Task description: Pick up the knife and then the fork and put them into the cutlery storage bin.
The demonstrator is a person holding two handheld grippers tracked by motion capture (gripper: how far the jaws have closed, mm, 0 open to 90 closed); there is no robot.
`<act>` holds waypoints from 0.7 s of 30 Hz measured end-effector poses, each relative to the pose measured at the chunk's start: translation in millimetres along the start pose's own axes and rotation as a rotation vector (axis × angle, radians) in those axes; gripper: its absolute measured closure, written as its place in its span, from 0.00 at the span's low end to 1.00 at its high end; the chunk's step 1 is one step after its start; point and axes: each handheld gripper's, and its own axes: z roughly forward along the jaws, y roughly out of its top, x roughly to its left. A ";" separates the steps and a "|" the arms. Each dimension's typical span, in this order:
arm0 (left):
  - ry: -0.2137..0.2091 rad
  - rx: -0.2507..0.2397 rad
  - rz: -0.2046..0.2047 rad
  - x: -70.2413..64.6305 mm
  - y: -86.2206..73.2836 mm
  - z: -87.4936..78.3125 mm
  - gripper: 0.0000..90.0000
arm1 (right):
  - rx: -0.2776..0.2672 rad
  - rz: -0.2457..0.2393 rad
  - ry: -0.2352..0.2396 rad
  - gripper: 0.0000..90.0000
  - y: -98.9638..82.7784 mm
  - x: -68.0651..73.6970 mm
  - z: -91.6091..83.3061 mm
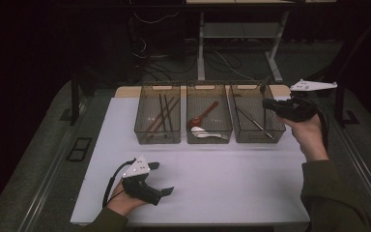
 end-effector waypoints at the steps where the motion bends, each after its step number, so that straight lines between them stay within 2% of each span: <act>1: 0.000 0.000 -0.002 0.2 0.1 -0.1 0.00 | -0.005 -0.005 -0.010 0.94 2.3 -2.6 1.3; 7: -0.003 0.005 0.002 -0.8 -0.4 0.4 0.00 | -0.015 -0.013 -0.060 0.94 5.2 -19.7 15.0; 11: -0.006 0.000 -0.001 -0.5 -0.7 0.5 0.00 | 0.014 0.013 -0.088 0.94 -0.6 -31.3 24.0; 13: -0.007 0.003 0.003 -0.2 -0.7 0.5 0.00 | 0.041 0.027 -0.100 0.94 -3.9 -36.1 28.2; 21: -0.009 0.003 0.002 -0.5 -0.8 0.4 0.00 | 0.164 0.031 -0.141 0.94 -15.5 -46.9 37.6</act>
